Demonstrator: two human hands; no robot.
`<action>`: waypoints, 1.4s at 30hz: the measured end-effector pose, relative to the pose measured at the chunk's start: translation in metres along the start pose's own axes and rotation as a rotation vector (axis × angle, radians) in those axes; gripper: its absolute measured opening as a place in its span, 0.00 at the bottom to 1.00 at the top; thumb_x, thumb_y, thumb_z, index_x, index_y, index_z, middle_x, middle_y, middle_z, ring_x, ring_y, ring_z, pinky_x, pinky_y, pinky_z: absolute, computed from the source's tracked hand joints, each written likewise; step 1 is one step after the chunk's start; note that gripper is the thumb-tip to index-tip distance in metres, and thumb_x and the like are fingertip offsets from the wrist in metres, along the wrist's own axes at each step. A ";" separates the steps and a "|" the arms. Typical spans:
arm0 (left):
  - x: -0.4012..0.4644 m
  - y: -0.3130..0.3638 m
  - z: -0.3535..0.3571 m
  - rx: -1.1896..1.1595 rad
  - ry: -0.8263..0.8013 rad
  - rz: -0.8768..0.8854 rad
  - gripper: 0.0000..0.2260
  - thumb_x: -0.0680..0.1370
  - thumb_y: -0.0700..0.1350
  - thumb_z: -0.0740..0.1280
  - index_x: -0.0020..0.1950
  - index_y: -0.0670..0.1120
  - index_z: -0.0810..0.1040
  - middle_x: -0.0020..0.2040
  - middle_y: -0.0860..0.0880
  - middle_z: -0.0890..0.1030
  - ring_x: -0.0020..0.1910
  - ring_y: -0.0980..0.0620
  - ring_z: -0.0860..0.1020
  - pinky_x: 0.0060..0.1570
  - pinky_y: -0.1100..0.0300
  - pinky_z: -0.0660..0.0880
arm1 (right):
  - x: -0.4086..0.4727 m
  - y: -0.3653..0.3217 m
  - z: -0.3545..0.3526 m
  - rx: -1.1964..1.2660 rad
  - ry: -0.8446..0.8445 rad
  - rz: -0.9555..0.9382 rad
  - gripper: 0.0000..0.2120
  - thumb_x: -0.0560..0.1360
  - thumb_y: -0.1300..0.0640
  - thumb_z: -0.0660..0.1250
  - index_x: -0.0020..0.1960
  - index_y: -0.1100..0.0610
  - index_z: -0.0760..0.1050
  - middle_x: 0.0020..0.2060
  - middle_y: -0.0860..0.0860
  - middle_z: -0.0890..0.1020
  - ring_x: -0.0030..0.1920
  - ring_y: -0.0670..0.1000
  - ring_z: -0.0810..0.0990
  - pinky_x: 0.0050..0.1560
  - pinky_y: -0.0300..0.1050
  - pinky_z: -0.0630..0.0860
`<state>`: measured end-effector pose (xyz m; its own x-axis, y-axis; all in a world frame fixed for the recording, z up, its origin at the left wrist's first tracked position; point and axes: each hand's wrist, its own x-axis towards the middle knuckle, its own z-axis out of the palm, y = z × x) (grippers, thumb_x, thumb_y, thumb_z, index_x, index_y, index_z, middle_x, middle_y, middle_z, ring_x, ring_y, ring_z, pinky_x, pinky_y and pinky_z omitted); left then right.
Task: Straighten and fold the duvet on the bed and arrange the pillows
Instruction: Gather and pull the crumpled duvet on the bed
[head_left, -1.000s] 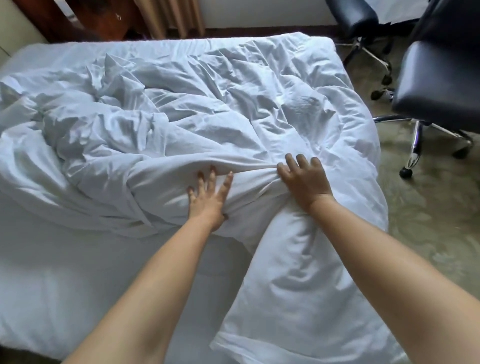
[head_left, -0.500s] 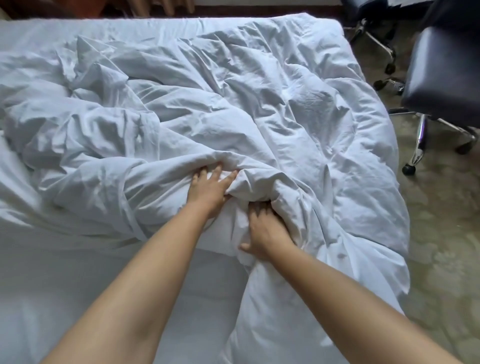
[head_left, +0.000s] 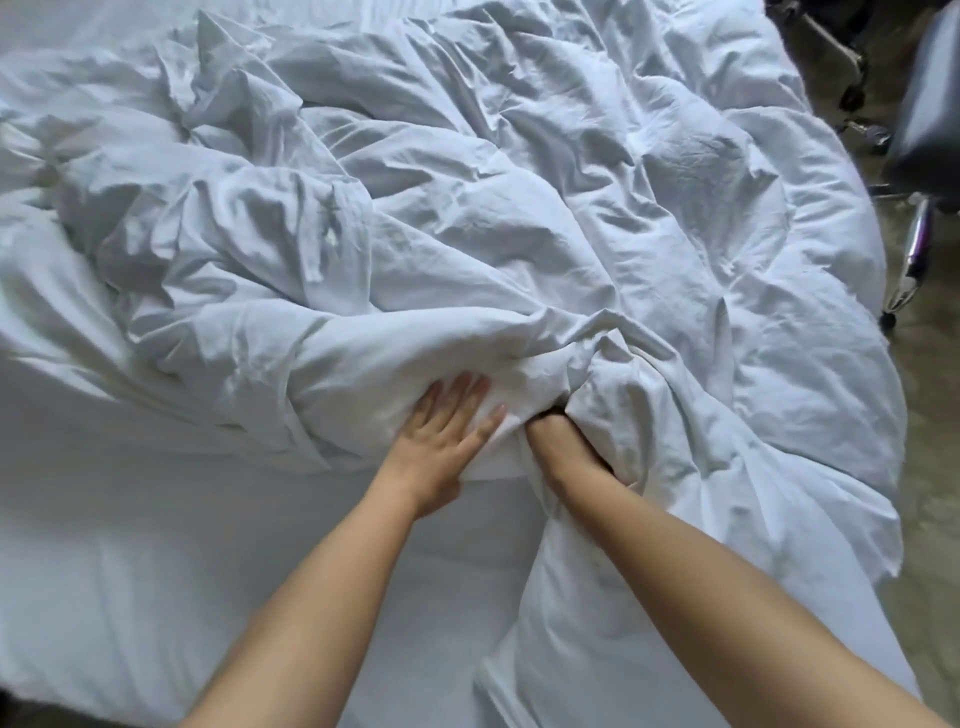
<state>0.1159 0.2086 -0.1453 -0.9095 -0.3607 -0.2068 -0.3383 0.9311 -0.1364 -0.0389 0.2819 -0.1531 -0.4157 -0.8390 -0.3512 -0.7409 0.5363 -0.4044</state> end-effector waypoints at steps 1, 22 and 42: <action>-0.002 0.002 0.000 -0.001 0.000 -0.025 0.53 0.50 0.44 0.77 0.74 0.46 0.60 0.73 0.38 0.65 0.73 0.37 0.62 0.71 0.44 0.48 | -0.006 -0.001 -0.005 0.059 -0.102 0.071 0.22 0.78 0.51 0.64 0.68 0.61 0.71 0.65 0.56 0.76 0.66 0.52 0.73 0.69 0.43 0.64; -0.081 -0.008 -0.231 -0.078 -0.216 -0.259 0.11 0.73 0.35 0.62 0.53 0.44 0.77 0.57 0.42 0.78 0.58 0.42 0.77 0.49 0.57 0.71 | -0.135 -0.079 -0.178 -0.183 -0.426 -0.032 0.05 0.68 0.68 0.63 0.34 0.63 0.71 0.26 0.56 0.75 0.28 0.55 0.78 0.23 0.38 0.70; 0.119 -0.039 -0.149 -0.060 0.201 -0.024 0.13 0.70 0.40 0.59 0.45 0.45 0.83 0.38 0.44 0.80 0.32 0.44 0.80 0.30 0.58 0.74 | 0.023 0.042 -0.177 -0.338 0.159 0.263 0.12 0.65 0.67 0.62 0.44 0.58 0.81 0.38 0.55 0.81 0.43 0.57 0.79 0.36 0.44 0.76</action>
<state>-0.0156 0.1373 -0.0205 -0.9287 -0.3707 -0.0056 -0.3692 0.9259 -0.0799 -0.1733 0.2687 -0.0286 -0.6690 -0.6961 -0.2605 -0.7188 0.6951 -0.0115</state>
